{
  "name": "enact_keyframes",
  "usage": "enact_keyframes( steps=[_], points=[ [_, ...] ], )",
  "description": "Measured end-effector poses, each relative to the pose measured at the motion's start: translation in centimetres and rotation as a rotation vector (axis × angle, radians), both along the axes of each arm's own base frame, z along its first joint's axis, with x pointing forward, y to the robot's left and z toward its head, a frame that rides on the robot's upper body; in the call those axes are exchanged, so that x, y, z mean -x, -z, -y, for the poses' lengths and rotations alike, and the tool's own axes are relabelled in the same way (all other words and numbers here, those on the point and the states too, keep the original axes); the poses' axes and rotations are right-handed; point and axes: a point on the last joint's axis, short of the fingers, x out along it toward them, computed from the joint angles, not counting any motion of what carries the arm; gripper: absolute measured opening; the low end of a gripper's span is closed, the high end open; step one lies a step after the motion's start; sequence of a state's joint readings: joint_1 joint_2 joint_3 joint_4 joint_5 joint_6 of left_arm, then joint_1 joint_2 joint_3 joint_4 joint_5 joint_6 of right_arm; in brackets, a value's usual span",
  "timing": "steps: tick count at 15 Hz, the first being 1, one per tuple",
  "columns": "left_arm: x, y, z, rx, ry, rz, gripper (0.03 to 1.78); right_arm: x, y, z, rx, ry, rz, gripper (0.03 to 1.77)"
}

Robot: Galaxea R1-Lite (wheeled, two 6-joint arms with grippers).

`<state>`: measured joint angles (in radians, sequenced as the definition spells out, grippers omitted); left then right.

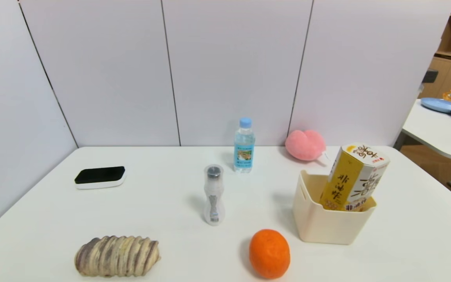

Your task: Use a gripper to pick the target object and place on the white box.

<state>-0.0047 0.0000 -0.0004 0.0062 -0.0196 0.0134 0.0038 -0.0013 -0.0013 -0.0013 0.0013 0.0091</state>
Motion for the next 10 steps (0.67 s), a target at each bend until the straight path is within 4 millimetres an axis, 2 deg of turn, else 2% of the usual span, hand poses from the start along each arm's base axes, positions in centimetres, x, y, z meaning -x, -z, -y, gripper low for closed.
enact_keyframes(
  steps=[10],
  points=[
    [0.0, 0.01, 0.0, 0.0, 0.0, 0.0, 1.69, 0.0, 0.01, 0.0, 0.0, 0.001, -0.001, 1.7]
  ],
)
